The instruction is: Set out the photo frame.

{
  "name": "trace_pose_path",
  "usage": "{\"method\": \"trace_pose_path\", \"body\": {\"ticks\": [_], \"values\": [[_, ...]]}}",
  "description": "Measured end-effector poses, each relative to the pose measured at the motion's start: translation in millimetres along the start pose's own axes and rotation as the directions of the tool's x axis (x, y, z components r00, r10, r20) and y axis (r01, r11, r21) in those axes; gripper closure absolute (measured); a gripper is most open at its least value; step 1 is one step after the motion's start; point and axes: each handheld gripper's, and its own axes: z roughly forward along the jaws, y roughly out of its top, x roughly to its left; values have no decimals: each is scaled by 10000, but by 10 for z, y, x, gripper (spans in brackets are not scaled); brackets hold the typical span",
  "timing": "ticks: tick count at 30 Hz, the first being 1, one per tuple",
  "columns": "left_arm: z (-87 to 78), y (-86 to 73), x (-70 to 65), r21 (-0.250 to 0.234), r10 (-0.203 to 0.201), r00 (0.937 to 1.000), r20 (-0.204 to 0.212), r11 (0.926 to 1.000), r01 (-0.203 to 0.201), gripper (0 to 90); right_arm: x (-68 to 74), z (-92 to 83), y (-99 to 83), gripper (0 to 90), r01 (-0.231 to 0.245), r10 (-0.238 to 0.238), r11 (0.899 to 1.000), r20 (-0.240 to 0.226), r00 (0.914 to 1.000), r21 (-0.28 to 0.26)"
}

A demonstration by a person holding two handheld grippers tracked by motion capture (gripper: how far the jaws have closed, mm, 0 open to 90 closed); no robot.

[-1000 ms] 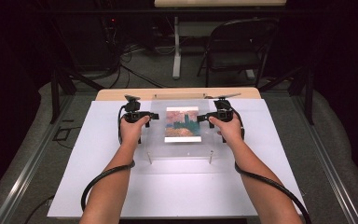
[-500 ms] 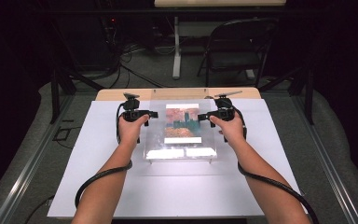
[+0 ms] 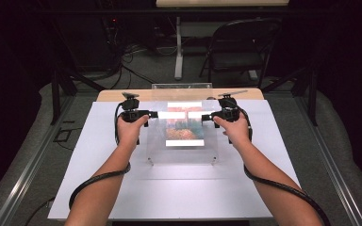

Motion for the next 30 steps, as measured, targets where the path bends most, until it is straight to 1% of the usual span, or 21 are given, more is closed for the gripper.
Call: {"method": "trace_pose_path", "body": {"ticks": [3, 6, 8, 9, 10, 13, 15, 19, 22, 26, 28, 30], "values": [[-26, 0, -18, -25, 21, 10000, 13, 10000, -21, 571, 14, -32, 5, 394, -48, 48, 10000, 36, 10000, 2], [-45, 0, -25, -14, 60, 10000, 16, 10000, -60, 574, 17, -68, 6, 422, -241, 241, 9997, 11, 9997, -4], [-58, -5, -33, -100, 13, 10000, 45, 9999, -12, 579, 16, -85, 3, 430, -271, 271, 9996, -13, 9996, -66], [-71, -6, -30, -43, 79, 9999, 75, 10000, -79, 580, 19, -92, 3, 432, -229, 229, 9997, -15, 9997, -98], [-74, -12, -37, -117, 7, 10000, 100, 9999, -6, 582, 26, -100, 1, 433, -242, 242, 9997, 2, 9997, -104], [-103, -19, -43, -172, 55, 9999, 107, 9998, -53, 589, 39, -120, -1, 434, -155, 155, 9998, 12, 9999, -120], [-133, -19, -50, -143, 147, 9998, 114, 9998, -145, 593, 58, -138, -4, 434, -92, 93, 9998, 49, 9999, -157], [-201, -35, -82, -281, 250, 9995, 177, 9993, -245, 605, 95, -199, -8, 445, 70, -69, 9998, 88, 9999, -187], [-251, -43, -101, -284, 378, 9991, 169, 9989, -373, 613, 134, -256, -22, 452, 222, -219, 9994, 121, 9997, -272], [-327, -66, -126, -404, 491, 9985, 229, 9980, -481, 627, 161, -328, -41, 482, 302, -300, 9983, 46, 9995, -491], [-362, -78, -141, -439, 574, 9980, 263, 9975, -562, 633, 175, -363, -53, 492, 293, -293, 9980, 16, 9996, -562], [-386, -90, -156, -491, 650, 9976, 252, 9968, -637, 635, 189, -397, -63, 497, 385, -383, 9976, 47, 9993, -577]]}}
